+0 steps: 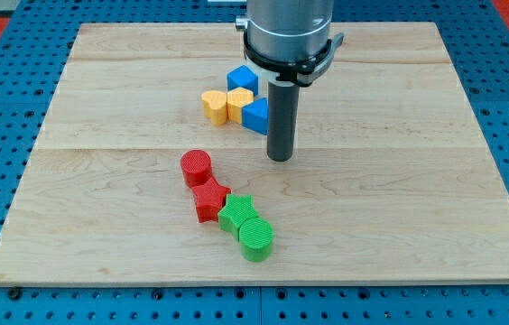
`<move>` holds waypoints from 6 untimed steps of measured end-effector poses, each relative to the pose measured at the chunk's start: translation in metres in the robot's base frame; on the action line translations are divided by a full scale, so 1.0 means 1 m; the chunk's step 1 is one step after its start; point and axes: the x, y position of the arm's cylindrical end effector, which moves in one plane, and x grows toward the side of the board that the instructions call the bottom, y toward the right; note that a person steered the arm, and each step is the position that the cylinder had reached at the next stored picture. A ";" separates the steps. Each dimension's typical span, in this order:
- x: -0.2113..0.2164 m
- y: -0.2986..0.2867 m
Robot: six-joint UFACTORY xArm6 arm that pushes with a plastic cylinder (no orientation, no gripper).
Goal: Push the blue triangle to the right of the blue cube
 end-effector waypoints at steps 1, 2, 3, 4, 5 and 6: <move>0.006 0.000; 0.005 -0.012; -0.032 -0.042; -0.075 -0.031; -0.085 0.024; -0.090 -0.048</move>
